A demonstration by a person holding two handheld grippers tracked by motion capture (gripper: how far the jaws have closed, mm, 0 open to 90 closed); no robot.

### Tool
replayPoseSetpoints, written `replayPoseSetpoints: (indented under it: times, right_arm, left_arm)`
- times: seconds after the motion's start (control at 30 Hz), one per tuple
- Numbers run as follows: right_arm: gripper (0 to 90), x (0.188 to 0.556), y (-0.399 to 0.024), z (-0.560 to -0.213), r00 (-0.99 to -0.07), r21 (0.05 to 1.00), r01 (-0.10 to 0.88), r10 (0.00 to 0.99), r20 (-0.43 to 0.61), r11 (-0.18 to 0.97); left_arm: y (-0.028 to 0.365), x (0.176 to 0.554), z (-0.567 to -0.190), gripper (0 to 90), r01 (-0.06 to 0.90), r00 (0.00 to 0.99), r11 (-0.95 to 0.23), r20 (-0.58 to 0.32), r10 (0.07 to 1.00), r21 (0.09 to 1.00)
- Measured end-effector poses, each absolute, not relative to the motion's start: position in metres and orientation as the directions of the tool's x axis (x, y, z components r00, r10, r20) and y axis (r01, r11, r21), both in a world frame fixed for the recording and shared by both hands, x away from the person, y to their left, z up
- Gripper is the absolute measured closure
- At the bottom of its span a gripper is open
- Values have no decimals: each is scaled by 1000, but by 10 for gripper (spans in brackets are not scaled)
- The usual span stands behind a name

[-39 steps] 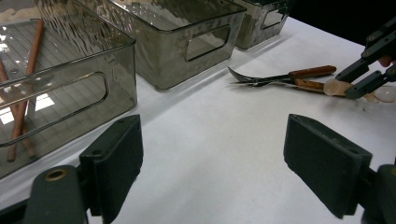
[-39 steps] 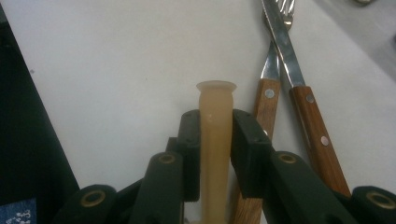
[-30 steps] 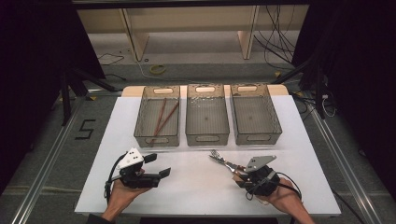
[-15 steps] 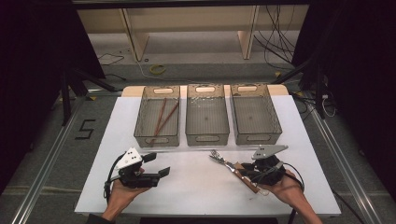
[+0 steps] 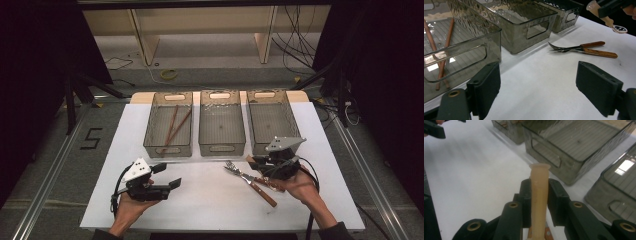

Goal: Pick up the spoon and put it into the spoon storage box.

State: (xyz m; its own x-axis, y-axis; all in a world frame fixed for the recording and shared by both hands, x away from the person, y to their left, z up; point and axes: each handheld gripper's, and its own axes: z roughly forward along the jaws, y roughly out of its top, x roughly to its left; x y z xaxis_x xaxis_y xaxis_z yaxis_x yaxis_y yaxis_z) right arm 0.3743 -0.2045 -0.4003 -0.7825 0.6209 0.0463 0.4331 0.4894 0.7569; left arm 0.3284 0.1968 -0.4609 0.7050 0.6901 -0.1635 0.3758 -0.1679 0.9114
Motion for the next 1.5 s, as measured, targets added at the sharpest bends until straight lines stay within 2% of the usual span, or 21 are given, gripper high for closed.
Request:
replayPoseSetpoints:
  times: [0.73, 1.5]
  right_arm:
    - [750, 429, -170, -372, -758, 818, 406, 651, 52, 407]
    - [749, 484, -128, -352, -715, 821, 423, 698, 42, 384]
  left_arm:
    - [196, 329, -463, 192, 367, 703, -163, -158, 694, 916]
    - [196, 330, -463, 192, 362, 706, -166, -154, 691, 917]
